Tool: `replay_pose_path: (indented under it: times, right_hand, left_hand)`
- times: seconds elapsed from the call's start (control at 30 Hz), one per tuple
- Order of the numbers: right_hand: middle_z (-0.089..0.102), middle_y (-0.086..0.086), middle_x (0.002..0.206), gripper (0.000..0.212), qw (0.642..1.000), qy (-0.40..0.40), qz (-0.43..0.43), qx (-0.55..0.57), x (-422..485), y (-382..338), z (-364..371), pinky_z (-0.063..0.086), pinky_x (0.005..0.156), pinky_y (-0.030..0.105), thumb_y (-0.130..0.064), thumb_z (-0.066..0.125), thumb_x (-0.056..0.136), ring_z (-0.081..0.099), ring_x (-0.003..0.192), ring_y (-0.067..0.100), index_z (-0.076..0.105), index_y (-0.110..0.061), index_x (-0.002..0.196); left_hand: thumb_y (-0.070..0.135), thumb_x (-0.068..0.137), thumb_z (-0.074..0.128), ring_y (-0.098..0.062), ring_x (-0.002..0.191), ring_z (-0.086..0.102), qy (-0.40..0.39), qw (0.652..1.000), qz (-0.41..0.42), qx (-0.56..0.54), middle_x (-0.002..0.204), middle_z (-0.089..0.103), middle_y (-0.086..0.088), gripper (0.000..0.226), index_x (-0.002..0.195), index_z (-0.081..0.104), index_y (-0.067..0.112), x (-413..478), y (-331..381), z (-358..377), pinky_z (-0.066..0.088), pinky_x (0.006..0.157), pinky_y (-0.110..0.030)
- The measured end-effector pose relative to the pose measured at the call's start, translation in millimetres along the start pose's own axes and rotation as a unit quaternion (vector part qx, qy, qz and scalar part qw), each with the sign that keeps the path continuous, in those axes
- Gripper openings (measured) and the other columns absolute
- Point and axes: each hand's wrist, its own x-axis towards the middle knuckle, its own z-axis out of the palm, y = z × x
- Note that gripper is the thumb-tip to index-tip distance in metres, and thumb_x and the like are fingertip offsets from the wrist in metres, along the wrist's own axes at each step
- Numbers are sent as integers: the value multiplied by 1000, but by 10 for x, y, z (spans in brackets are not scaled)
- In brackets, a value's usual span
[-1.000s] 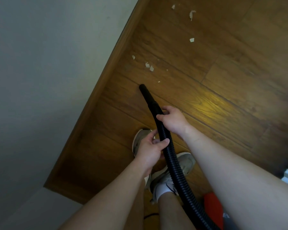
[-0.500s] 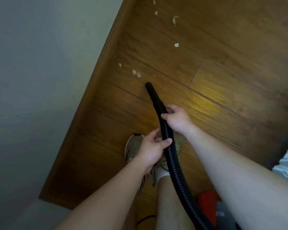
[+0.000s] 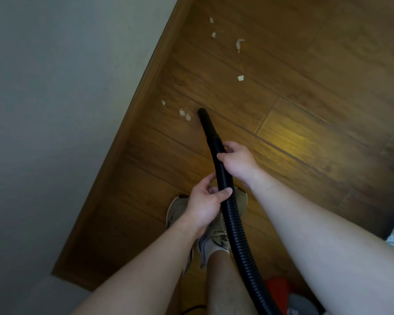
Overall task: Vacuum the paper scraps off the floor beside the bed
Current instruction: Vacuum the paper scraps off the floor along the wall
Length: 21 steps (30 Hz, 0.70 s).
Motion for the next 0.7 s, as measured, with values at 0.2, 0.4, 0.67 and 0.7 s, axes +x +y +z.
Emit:
replay_pose_path:
  times: [0.2, 0.4, 0.67, 0.7]
  right_hand:
    - [67, 5, 121, 52, 999, -24, -5, -43, 90, -100, -12, 56, 90, 38, -15, 57, 95, 67, 98, 23, 48, -18, 146]
    - [69, 4, 119, 50, 996, -46, 2, -77, 54, -31, 15, 57, 88, 35, -14, 59, 94, 69, 96, 22, 53, -19, 143]
    - [70, 6, 118, 48, 996, -56, -6, -77, 175, -280, 172, 55, 86, 31, -14, 58, 94, 68, 97, 22, 55, -16, 142]
    - [70, 6, 120, 49, 996, -55, -5, -75, 184, -303, 208, 55, 88, 32, -14, 58, 94, 68, 99, 23, 54, -17, 142]
  left_hand:
    - [5, 93, 70, -20, 96, 73, 20, 1000, -10, -12, 100, 73, -11, 59, 145, 46, 18, 49, 47, 48, 58, 94, -39]
    - [5, 93, 70, -30, 99, 73, 23, 999, -31, -24, 94, 69, -13, 54, 140, 47, 18, 17, -79, 88, 57, 95, -52]
    - [5, 92, 71, -25, 96, 74, 27, 999, -16, -17, 89, 72, -6, 45, 124, 52, 31, 66, 104, -140, 57, 96, -50]
    - [6, 92, 71, -24, 94, 74, 30, 999, -16, -15, 89, 72, -6, 45, 126, 52, 30, 70, 118, -170, 58, 94, -49]
